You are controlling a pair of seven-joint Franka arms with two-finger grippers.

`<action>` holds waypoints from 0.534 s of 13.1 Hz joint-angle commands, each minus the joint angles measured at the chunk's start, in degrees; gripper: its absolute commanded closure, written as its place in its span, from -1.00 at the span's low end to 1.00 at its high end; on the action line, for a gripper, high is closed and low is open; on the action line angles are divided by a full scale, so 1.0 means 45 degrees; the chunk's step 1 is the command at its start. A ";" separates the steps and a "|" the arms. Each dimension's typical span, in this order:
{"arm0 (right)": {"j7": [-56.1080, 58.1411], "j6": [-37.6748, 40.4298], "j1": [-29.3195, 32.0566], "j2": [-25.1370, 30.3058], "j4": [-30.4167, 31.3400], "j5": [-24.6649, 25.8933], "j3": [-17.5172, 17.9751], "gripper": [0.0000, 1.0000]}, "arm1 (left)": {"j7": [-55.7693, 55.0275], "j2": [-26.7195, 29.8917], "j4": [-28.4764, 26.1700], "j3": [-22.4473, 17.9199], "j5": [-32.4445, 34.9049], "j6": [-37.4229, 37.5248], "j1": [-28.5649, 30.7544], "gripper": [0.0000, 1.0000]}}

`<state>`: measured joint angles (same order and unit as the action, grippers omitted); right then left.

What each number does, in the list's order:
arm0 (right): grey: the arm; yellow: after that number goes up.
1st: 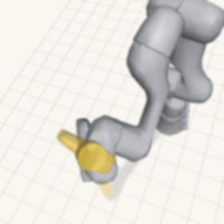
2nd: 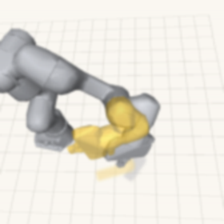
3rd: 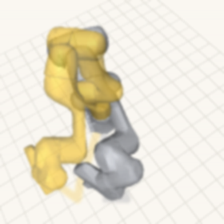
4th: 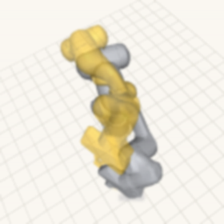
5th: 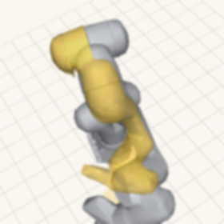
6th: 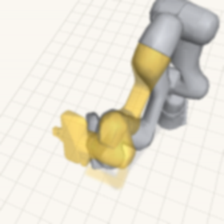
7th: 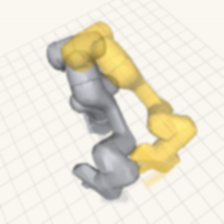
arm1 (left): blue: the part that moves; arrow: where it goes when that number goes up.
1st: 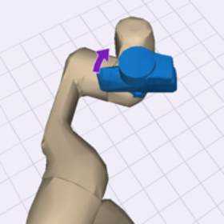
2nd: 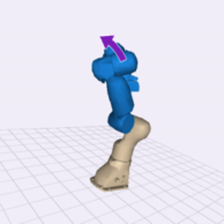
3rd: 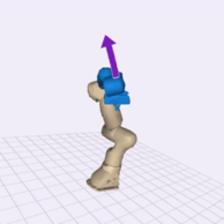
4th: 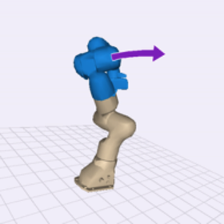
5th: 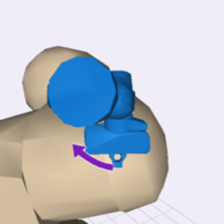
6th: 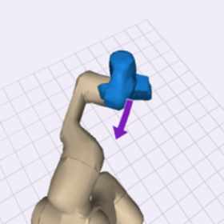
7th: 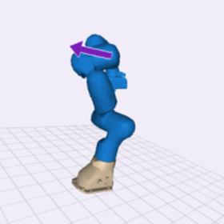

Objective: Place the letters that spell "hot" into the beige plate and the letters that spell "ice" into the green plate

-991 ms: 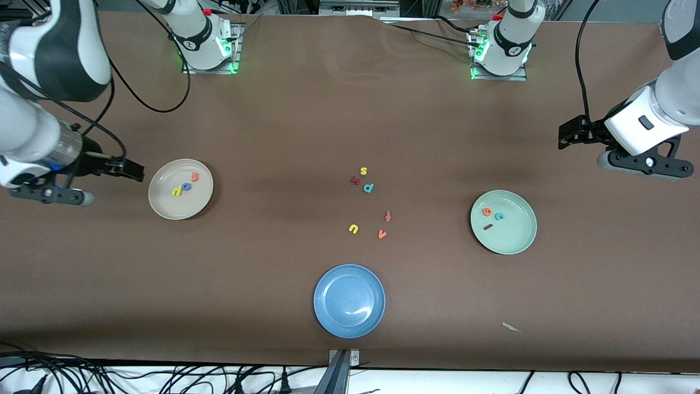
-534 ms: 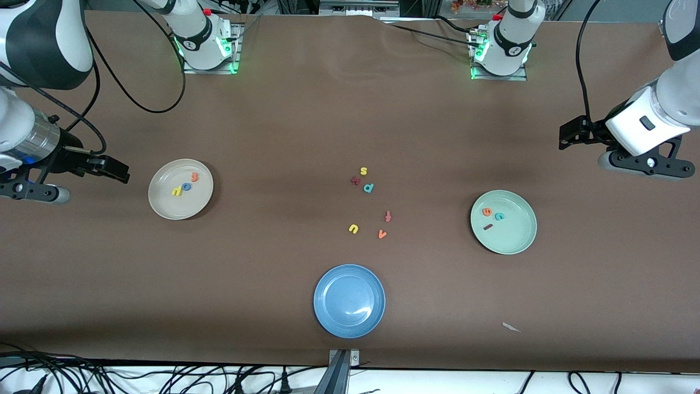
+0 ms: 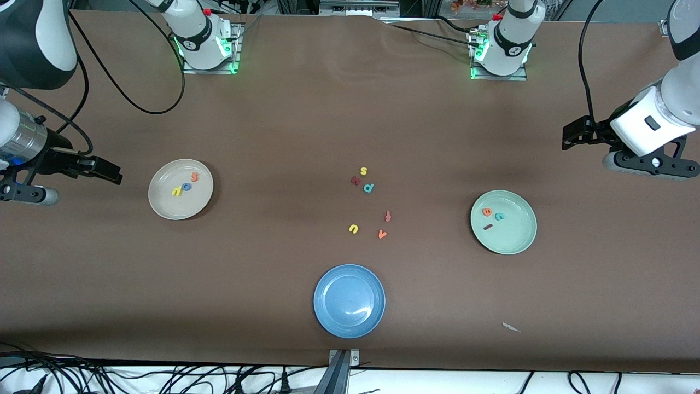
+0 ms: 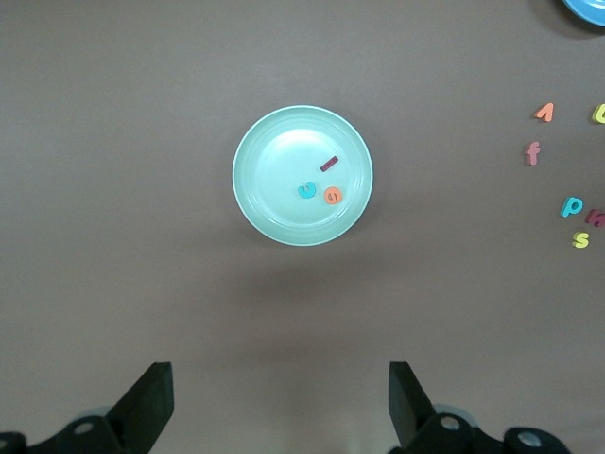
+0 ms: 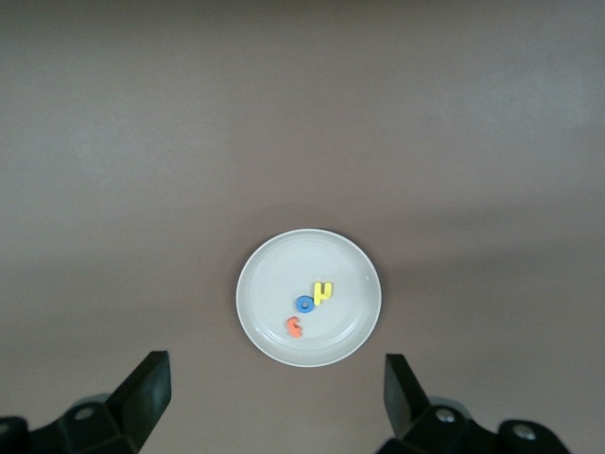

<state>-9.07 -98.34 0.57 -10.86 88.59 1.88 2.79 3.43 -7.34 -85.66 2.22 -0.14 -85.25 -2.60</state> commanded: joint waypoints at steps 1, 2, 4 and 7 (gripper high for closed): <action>-0.0114 0.0134 0.0831 0.0323 0.0099 0.0383 0.1059 -1.00 | 0.0038 0.0030 0.0148 -0.0102 -0.0203 0.0058 0.0012 -1.00; -0.0095 0.0173 0.0851 0.0323 0.0080 0.0383 0.1079 -1.00 | 0.0019 0.0011 0.0148 -0.0102 -0.0203 0.0058 0.0012 -1.00; -0.0132 0.0271 0.0832 0.0323 0.0021 0.0344 0.1079 -1.00 | 0.0038 0.0050 0.0148 -0.0102 -0.0164 0.0058 0.0012 -1.00; -0.0037 0.0329 0.0812 0.0323 -0.0018 0.0247 0.1040 -1.00 | -0.0001 0.0050 0.0148 -0.0121 -0.0085 0.0058 0.0031 -1.00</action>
<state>-9.10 -98.16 3.14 -10.40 88.58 2.81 6.45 3.43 -7.34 -85.66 2.03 -0.14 -85.25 -2.51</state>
